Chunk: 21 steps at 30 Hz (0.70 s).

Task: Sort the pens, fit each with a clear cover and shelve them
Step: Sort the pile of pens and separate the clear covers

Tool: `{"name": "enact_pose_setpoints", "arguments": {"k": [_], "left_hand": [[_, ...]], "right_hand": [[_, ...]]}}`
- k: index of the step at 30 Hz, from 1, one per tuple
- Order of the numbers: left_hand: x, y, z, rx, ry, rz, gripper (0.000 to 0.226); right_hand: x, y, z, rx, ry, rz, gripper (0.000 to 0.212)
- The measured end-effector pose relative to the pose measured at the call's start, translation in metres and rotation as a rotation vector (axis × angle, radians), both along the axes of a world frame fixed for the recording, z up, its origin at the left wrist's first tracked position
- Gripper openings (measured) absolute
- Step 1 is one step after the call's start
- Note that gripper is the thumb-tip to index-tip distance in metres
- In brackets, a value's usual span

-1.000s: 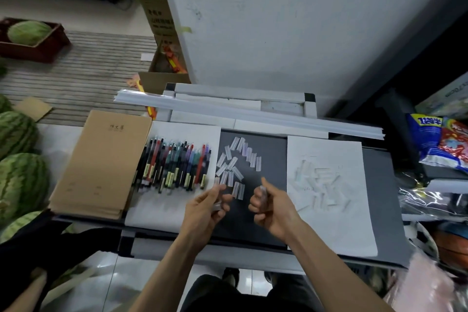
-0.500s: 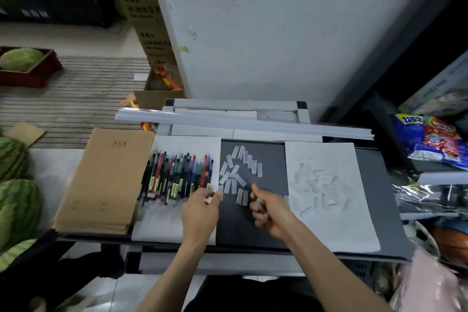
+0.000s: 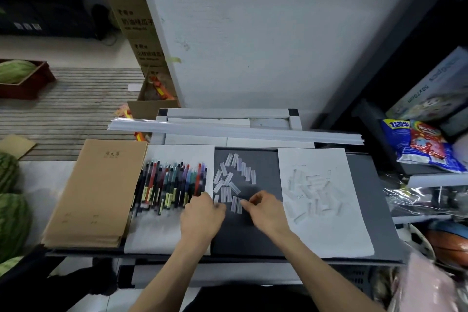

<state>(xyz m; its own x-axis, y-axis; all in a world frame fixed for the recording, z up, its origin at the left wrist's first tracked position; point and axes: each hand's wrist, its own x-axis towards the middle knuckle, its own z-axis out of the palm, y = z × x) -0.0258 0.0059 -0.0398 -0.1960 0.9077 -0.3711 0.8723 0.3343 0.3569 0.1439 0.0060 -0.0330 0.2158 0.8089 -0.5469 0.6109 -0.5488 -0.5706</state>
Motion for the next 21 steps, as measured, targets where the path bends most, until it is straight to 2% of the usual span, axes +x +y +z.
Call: {"name": "enact_pose_setpoints", "arguments": {"k": [3, 6, 10, 13, 16, 21], "left_hand": [[0.0, -0.005, 0.003, 0.02, -0.172, 0.112, 0.033], [-0.004, -0.011, 0.003, 0.016, -0.485, 0.29, 0.045], [-0.012, -0.017, 0.003, -0.143, -0.987, 0.565, 0.046], [-0.015, -0.019, 0.009, -0.173, -1.325, 0.607, 0.037], [-0.014, -0.02, 0.013, -0.132, -1.467, 0.582, 0.035], [-0.009, -0.015, 0.015, -0.117, -1.511, 0.612, 0.046]], "right_hand": [[-0.012, -0.002, 0.003, 0.044, -0.187, 0.155, 0.049], [-0.027, -0.001, 0.005, 0.032, -0.311, 0.28, 0.061], [-0.036, -0.001, 0.003, 0.033, -0.318, 0.294, 0.053], [-0.036, -0.003, 0.0, 0.084, -0.349, 0.351, 0.04], [-0.035, -0.005, -0.004, 0.133, -0.441, 0.469, 0.032], [-0.03, -0.009, -0.009, 0.115, -0.497, 0.577, 0.028]]}}
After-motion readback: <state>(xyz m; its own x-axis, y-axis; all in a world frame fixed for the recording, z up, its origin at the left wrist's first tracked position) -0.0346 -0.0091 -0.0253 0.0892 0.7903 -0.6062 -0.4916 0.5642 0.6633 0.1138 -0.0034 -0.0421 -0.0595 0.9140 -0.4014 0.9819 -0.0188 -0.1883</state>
